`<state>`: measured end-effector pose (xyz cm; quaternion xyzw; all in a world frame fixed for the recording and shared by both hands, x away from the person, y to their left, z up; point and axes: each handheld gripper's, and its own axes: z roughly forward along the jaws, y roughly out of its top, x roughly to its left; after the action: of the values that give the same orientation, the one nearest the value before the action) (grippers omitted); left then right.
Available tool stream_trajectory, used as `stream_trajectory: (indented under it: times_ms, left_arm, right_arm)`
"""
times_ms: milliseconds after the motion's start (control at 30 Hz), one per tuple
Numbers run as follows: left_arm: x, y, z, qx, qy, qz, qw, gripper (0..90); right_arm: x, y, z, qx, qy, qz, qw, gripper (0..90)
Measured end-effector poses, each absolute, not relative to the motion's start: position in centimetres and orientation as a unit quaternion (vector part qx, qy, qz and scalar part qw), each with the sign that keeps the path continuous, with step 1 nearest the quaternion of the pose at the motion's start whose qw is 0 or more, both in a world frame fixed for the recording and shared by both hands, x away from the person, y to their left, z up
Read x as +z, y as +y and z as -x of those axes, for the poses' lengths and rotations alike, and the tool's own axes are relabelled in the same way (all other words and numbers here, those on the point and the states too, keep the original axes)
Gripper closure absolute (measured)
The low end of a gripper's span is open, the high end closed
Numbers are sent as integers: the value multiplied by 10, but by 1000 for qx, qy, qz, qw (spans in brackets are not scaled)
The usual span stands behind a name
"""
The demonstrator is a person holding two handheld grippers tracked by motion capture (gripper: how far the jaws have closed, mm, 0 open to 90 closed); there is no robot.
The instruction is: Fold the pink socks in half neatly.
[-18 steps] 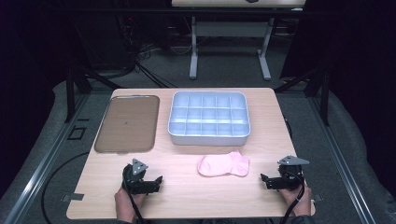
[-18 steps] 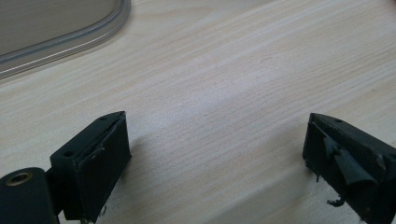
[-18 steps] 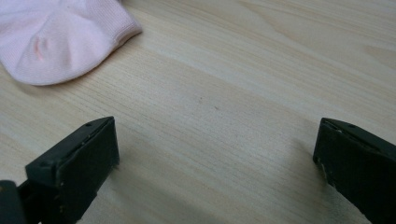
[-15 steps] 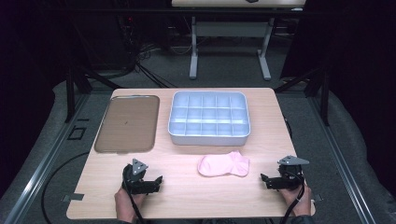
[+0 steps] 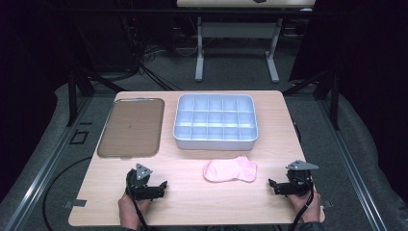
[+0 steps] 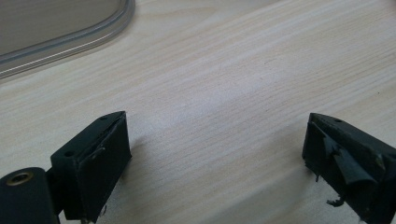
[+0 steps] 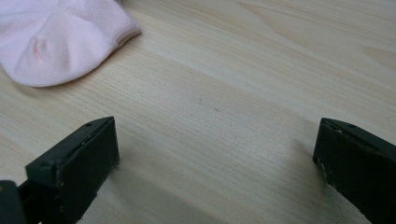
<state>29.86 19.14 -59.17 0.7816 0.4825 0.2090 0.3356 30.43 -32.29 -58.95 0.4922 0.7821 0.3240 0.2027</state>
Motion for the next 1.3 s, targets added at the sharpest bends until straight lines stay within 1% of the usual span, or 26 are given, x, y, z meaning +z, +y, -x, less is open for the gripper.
stream_trajectory:
  times_ms: [467, 700, 767, 933, 967, 1033, 1133, 1300]
  left_arm:
    - [-592, 191, -299, 210, 483, -781, 335, 74]
    - [-592, 191, -299, 209, 484, -781, 335, 74]
    - [-592, 191, -299, 209, 484, -781, 335, 74]
    - [-592, 191, -299, 210, 485, -780, 335, 75]
    - [-592, 192, -299, 210, 486, -780, 335, 75]
    - [-592, 191, -299, 210, 486, -780, 335, 75]
    - [-592, 192, -299, 210, 486, -780, 335, 75]
    - [-592, 192, -299, 210, 486, -780, 335, 75]
  right_arm:
    - [-589, -322, -306, 318, 780, -498, 204, 0]
    - [-586, -319, -306, 306, 787, -498, 197, 0]
    - [-579, -318, -304, 301, 788, -497, 203, 0]
    - [-564, -319, -303, 324, 778, -502, 193, 0]
    - [-555, -316, -302, 325, 781, -498, 191, 0]
    - [-553, -315, -302, 326, 782, -495, 193, 0]
    - [-540, -307, -301, 325, 786, -488, 196, 0]
    - [-530, -295, -302, 327, 796, -472, 194, 0]
